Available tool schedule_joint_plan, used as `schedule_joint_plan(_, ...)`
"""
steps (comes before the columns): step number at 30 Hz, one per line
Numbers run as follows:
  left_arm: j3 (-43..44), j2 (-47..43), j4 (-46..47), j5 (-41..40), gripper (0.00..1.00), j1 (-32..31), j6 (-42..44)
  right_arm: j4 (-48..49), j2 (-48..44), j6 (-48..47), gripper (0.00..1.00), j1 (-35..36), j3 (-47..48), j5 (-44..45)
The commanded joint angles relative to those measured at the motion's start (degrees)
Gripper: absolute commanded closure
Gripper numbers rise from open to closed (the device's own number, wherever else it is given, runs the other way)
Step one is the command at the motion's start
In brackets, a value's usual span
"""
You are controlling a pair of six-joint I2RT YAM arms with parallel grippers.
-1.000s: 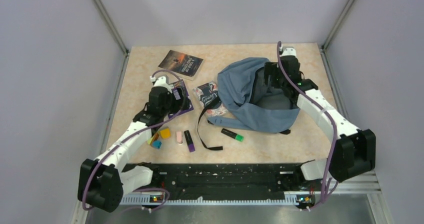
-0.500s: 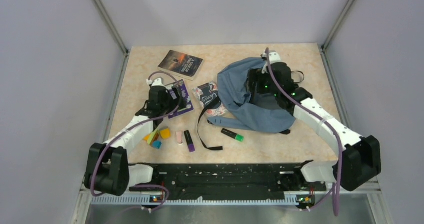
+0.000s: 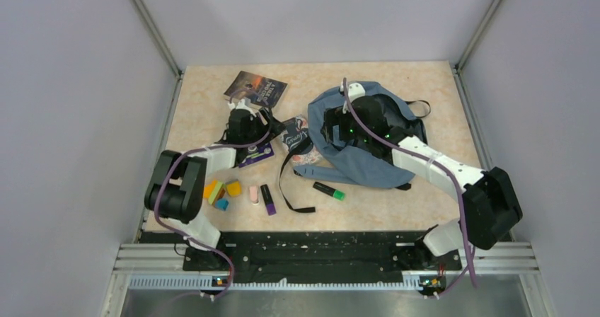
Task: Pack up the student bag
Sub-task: Pick up the book from the center of the board.
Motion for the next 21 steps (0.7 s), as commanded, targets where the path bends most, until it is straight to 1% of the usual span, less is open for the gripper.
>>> schedule_joint_plan(1, 2.4, 4.2, 10.0, 2.3, 0.26, -0.1, -5.5, 2.6, -3.1, 0.4, 0.11, 0.5, -0.4, 2.2)
schedule_joint_plan(6, 2.5, 6.4, 10.3, 1.6, 0.28, -0.1, -6.0, 2.1, -4.7, -0.2, 0.11, 0.5, -1.2, 3.2)
schedule_joint_plan(9, 1.7, 7.3, 12.6, 1.9, 0.32, -0.2, -7.0, 2.3, -4.7, -0.2, 0.11, 0.5, -1.5, 3.0)
schedule_joint_plan(13, 1.7, 7.3, 12.9, 1.8, 0.37, -0.6, -7.1, 2.0, -4.0, -0.2, 0.11, 0.5, -1.4, 2.3)
schedule_joint_plan(21, 1.3, 4.6, 10.6, -0.3, 0.36, -1.4, -5.4, 1.5, -3.4, 0.0, 0.12, 0.5, -1.5, 1.4)
